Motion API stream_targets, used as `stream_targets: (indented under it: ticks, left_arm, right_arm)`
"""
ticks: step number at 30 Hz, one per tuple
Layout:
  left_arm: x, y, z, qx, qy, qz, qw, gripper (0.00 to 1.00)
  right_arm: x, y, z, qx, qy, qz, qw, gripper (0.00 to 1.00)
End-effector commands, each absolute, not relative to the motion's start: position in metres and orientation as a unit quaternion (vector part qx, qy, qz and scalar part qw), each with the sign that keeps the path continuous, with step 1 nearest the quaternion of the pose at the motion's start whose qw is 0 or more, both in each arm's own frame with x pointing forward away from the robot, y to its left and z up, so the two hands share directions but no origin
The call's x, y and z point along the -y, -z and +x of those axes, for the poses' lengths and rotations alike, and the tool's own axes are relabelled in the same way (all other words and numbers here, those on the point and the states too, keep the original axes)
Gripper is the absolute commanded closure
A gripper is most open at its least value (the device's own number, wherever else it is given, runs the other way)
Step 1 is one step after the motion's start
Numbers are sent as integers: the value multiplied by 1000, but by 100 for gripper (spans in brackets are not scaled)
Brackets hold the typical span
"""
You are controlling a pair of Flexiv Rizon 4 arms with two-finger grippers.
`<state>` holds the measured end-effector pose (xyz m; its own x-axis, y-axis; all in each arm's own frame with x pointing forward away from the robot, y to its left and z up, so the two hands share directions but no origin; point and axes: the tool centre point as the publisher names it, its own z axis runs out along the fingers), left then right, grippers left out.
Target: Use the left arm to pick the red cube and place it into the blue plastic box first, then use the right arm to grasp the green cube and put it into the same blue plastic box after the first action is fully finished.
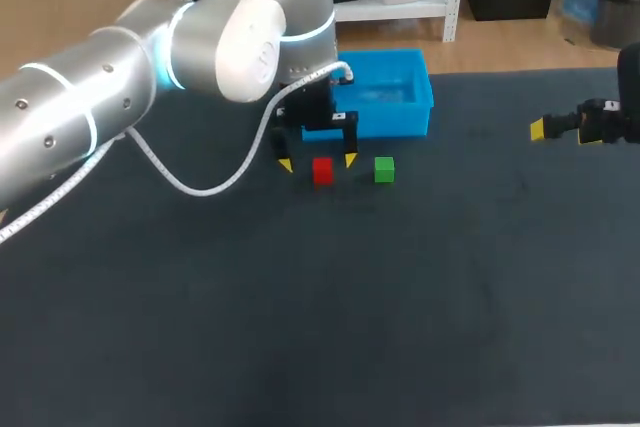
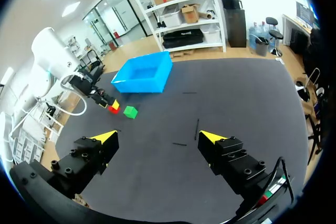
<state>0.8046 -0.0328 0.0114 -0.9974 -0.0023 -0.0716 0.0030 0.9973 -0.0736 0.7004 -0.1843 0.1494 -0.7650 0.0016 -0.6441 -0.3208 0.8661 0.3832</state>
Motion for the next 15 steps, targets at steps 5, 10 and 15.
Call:
stream_targets:
  ticks: [5, 10, 15]
  left_arm:
    - [29, -3, 796, -998, 34, -16, 44, 0]
    - [28, -2, 796, -998, 31, -20, 44, 0]
    - [28, -2, 798, -998, 29, -23, 44, 0]
  right_arm:
    - [185, -149, 700, -907, -243, -88, 331, 0]
    - [185, -149, 700, -907, -243, -88, 331, 0]
    - [185, -149, 700, -907, -243, -88, 331, 0]
